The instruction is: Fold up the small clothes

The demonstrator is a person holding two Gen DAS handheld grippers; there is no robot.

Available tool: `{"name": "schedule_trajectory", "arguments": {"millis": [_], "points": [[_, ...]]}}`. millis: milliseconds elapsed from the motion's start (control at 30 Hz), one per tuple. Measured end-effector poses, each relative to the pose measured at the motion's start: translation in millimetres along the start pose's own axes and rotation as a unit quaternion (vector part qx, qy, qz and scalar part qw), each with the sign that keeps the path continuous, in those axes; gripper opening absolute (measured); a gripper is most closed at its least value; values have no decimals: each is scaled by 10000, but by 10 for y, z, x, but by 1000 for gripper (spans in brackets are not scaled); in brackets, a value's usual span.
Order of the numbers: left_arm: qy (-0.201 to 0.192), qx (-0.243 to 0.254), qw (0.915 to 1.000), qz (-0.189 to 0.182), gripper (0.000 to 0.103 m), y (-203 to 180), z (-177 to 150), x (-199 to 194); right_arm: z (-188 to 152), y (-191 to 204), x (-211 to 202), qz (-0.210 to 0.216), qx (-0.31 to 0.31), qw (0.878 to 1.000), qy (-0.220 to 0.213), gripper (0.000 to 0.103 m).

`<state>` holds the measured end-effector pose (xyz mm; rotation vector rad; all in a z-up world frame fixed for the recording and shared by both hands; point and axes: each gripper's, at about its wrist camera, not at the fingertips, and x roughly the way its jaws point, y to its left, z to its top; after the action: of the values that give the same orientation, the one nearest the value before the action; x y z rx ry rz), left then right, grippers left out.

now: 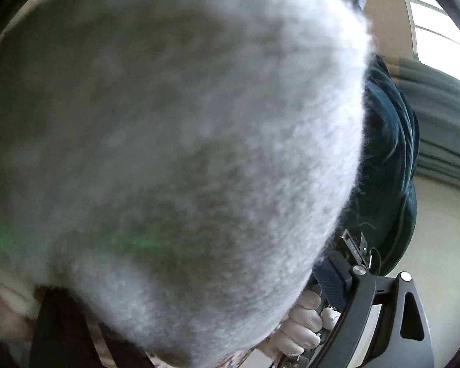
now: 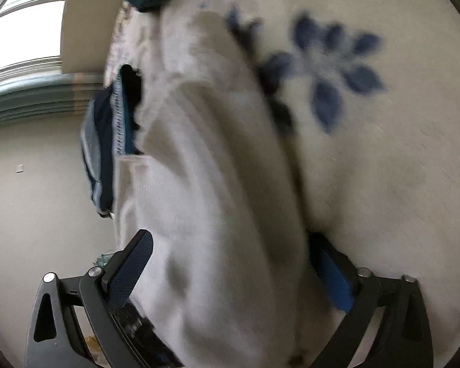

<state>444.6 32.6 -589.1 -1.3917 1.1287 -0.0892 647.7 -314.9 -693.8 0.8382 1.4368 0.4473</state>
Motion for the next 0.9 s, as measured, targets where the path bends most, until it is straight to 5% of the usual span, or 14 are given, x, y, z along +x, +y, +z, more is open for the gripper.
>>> {"name": "schedule_trajectory", "arguments": {"millis": [33, 67, 267, 333, 467, 533, 600, 667, 767, 833, 900], "points": [[-3, 152, 9998, 90, 93, -28, 27, -25, -9, 42, 30, -162, -104, 9998, 58, 44], [26, 302, 9994, 153, 93, -57, 56, -43, -49, 73, 70, -310, -177, 9993, 138, 35], [514, 1162, 9909, 441, 93, -314, 282, -162, -473, 62, -249, -95, 357, 9983, -456, 22], [832, 1818, 9780, 600, 93, -495, 327, -184, -786, 1, -433, -154, 622, 9953, -733, 20], [1177, 2945, 9414, 1153, 93, -748, 342, -254, -1849, -49, -784, -457, 1272, 9836, -1198, 19], [1042, 3376, 9235, 1492, 93, -759, 269, -431, -2318, -37, -805, -521, 1551, 9795, -1173, 20], [577, 3653, 9088, 1931, 93, -717, 172, -730, -2559, -101, -720, -432, 1939, 9746, -1032, 30], [48, 3711, 8995, 2306, 93, -552, 33, -961, -2640, -163, -645, -620, 2023, 9746, -740, 54], [-855, 3593, 8666, 3354, 93, -284, -376, -1293, -2700, -75, -798, -1264, 1554, 9762, -831, 59], [-1004, 3305, 8610, 3733, 93, -66, -573, -1277, -2727, 48, -927, -1717, 1252, 9727, -932, 59], [-867, 3000, 8651, 3924, 94, 159, -692, -1179, -2751, 174, -1104, -2120, 1000, 9656, -1123, 59]]}}
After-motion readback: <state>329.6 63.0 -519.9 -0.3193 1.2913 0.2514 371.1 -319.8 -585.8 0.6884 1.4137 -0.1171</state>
